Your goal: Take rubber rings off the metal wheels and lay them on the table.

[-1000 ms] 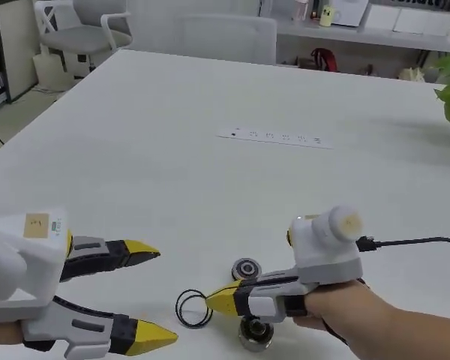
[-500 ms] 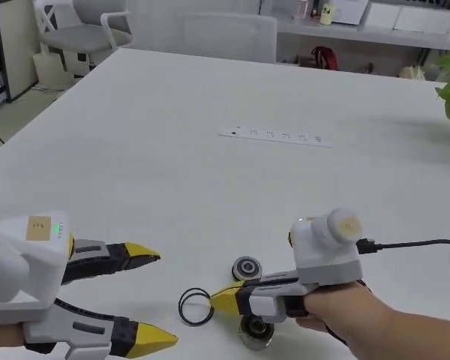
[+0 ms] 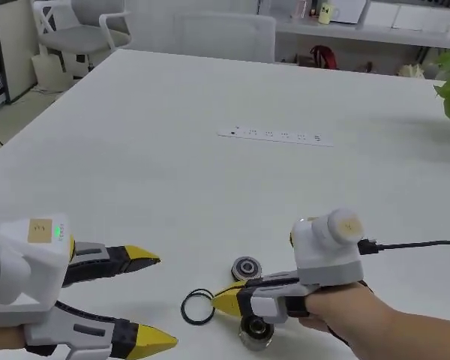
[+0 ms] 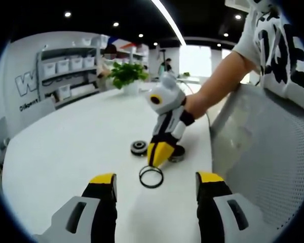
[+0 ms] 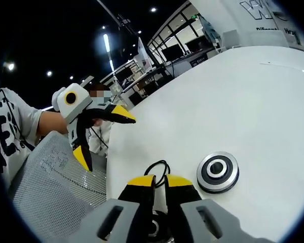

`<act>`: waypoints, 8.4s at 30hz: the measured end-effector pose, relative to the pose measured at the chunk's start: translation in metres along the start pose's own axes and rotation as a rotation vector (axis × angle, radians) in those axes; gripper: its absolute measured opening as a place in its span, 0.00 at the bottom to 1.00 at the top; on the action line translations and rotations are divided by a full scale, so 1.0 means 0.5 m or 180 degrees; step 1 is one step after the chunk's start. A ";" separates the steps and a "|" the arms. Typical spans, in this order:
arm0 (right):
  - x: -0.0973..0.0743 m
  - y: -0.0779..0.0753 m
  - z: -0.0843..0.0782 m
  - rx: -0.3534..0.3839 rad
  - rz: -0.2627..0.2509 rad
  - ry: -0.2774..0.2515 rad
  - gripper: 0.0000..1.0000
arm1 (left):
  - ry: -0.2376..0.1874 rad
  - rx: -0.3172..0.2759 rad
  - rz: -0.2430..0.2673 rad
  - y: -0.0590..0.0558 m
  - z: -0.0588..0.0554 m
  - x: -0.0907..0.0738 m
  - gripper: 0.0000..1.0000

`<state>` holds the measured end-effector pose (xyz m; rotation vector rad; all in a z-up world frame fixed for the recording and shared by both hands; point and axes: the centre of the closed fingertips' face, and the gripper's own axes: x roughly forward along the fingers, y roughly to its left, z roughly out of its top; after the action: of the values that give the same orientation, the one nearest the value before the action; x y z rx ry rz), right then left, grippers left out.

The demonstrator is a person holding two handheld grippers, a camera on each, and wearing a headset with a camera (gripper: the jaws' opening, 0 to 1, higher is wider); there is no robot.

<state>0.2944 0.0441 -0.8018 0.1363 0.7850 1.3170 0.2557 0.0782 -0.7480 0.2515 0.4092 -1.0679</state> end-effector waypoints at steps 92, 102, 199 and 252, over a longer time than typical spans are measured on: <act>-0.130 -0.101 0.037 -0.0619 -0.0527 -0.0191 0.29 | 0.0018 -0.0066 -0.0122 0.086 0.054 0.130 0.54; -0.115 -0.109 0.030 -0.0647 -0.0548 -0.0141 0.28 | 0.0035 -0.0128 -0.0132 0.089 0.051 0.158 0.50; -0.094 -0.117 0.012 -0.1107 -0.0760 0.0051 0.18 | 0.0279 0.0040 -0.0066 0.078 0.027 0.254 0.13; -0.102 -0.127 0.008 -0.1283 -0.0861 0.0245 0.03 | 0.0287 0.0035 -0.0026 0.078 0.025 0.252 0.12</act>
<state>0.3463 -0.0182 -0.8092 -0.3329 0.5651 1.2005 0.3455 -0.0085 -0.7923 0.3087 0.4857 -1.0696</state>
